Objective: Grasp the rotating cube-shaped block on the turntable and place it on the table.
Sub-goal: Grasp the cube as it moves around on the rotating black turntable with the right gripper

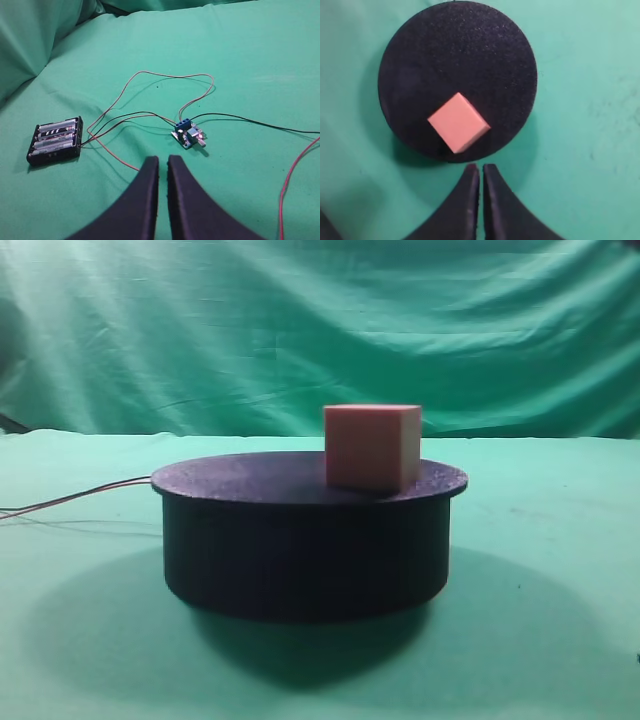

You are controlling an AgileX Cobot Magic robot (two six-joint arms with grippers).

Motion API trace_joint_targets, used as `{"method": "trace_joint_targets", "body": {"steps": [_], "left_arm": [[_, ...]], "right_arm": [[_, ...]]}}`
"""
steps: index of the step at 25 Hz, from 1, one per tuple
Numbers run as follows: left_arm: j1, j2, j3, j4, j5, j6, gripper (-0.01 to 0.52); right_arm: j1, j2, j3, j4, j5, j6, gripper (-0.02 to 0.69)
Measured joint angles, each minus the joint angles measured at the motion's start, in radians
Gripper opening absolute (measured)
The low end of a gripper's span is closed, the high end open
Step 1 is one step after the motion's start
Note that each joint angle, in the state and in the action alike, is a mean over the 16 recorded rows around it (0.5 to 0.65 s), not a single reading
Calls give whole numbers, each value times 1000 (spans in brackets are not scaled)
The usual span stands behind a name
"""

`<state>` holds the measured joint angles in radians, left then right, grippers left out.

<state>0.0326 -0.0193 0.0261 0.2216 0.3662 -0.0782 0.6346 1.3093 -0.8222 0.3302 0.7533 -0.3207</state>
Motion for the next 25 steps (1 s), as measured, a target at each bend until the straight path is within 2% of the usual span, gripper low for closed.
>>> {"method": "trace_joint_targets", "body": {"steps": [7, 11, 13, 15, 20, 25], "left_arm": [[0, 0, 0, 0, 0, 0, 0], [0, 0, 0, 0, 0, 0, 0], [0, 0, 0, 0, 0, 0, 0], [0, 0, 0, 0, 0, 0, 0], [0, 0, 0, 0, 0, 0, 0], [0, 0, 0, 0, 0, 0, 0]], "right_arm": [[33, 146, -74, -16, -47, -1, 432], [33, 214, -101, -16, -82, -15, 529], [33, 244, -113, -17, -99, -22, 526], [33, 270, -125, -22, -111, -27, 493], [30, 311, -168, -60, -111, -7, 368], [-5, 292, -208, -136, -72, 75, 264]]}}
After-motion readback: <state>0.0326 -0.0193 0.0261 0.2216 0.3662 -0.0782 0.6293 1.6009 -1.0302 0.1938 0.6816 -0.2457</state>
